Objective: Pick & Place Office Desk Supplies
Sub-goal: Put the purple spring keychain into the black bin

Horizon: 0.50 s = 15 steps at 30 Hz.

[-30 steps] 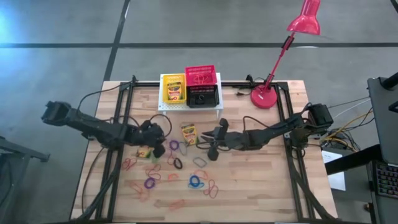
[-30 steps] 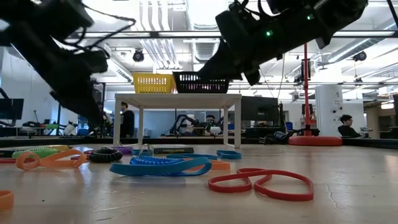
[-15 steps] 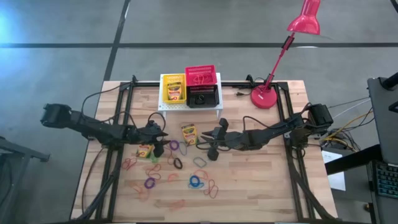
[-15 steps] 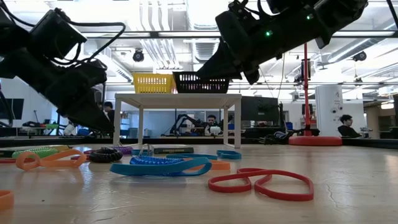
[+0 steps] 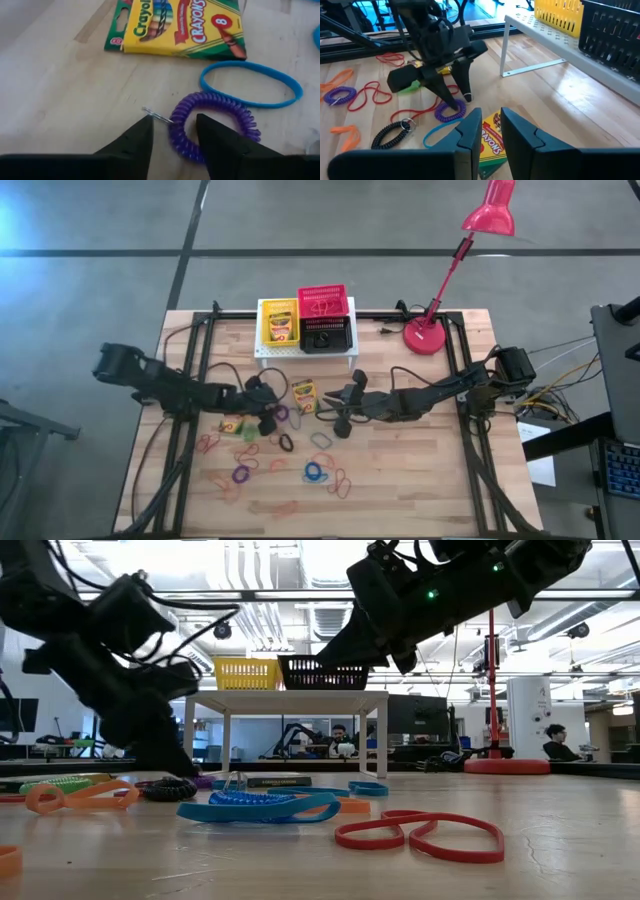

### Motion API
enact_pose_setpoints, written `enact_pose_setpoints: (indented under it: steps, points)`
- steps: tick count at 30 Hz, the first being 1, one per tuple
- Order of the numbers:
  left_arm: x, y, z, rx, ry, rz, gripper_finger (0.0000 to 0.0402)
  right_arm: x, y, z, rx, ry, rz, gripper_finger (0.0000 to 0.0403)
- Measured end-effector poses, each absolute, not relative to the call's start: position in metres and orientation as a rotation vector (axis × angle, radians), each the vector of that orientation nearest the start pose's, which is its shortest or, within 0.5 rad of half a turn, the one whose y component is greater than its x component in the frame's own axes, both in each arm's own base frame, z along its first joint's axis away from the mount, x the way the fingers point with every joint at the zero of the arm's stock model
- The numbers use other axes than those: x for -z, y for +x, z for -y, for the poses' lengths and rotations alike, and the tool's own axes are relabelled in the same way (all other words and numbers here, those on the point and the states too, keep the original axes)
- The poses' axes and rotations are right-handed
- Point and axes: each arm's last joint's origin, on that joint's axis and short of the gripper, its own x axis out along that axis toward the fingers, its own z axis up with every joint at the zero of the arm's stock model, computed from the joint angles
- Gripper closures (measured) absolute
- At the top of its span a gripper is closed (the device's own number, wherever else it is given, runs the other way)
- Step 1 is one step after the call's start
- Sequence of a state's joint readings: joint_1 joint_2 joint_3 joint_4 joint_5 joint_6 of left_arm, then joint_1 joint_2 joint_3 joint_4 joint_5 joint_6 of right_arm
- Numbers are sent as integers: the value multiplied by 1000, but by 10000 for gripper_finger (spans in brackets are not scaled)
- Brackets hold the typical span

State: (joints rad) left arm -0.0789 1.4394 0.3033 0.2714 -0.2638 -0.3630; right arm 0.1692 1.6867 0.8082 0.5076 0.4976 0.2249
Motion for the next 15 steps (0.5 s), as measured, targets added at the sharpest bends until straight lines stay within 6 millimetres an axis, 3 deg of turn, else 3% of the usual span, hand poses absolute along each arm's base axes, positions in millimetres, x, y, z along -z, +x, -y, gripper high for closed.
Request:
enact_pose_setpoints:
  steps: [9,15]
  points:
    - [-103,212,10,-282,-143,-857,384,-181,337,-44,357,102,-314,342]
    - [-136,216,14,-275,-153,-713,386,-185,340,-46,279,120,-316,322]
